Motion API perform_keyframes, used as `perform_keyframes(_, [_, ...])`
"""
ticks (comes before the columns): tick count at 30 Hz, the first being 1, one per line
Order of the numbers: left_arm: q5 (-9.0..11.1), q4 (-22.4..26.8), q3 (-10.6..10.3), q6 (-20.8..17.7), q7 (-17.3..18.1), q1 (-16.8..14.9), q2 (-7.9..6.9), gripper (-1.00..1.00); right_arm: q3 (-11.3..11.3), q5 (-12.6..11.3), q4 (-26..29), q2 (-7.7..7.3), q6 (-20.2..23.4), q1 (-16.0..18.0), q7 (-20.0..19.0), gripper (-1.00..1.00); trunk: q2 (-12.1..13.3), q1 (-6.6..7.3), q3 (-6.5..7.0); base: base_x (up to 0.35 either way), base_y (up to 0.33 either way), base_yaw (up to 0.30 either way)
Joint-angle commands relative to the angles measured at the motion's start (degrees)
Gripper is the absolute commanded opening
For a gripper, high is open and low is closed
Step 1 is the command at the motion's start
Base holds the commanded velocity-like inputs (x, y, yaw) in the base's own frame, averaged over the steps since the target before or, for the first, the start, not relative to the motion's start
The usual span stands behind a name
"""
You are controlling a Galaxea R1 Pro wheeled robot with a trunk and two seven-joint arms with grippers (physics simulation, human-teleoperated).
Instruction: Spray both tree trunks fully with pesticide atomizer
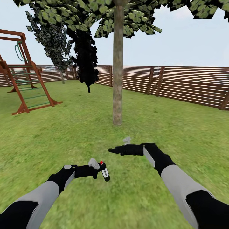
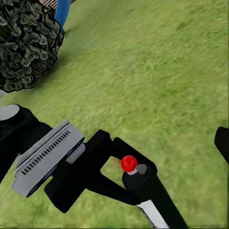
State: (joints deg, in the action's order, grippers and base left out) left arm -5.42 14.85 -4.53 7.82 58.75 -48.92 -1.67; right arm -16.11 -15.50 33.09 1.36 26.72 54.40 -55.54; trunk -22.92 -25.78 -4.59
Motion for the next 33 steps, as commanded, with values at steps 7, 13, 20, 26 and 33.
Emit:
perform_keyframes(7, [-0.1,0.0,0.0,0.0,0.1,0.0,0.23,-1.00,-2.5,-0.1,0.0,0.33,0.0,0.0,-0.9,-1.00,0.0,0.00,0.00,0.000,0.000,0.000])
perform_keyframes(13, [-7.2,0.0,0.1,-0.1,0.0,0.0,0.61,-1.00,-5.6,0.0,0.1,0.39,-0.1,0.0,-7.0,-1.00,0.0,0.00,0.00,0.000,0.000,0.000])
perform_keyframes(20, [-7.2,0.0,0.1,0.0,-0.1,0.0,0.61,-1.00,-8.4,0.0,0.0,0.39,-0.1,0.0,-7.1,-1.00,0.0,0.00,0.00,0.000,0.000,0.000])
perform_keyframes(26, [-7.2,0.0,0.1,0.0,-0.1,0.0,0.61,-1.00,-8.9,0.0,0.0,0.95,-0.1,0.0,-7.1,-1.00,0.0,0.00,0.00,0.000,0.000,0.000])
perform_keyframes(33, [-7.2,0.0,0.1,0.0,-0.2,0.0,0.61,-1.00,-9.8,0.0,0.0,2.29,-0.1,0.0,-7.0,-1.00,0.0,0.00,0.00,0.000,0.000,0.000])
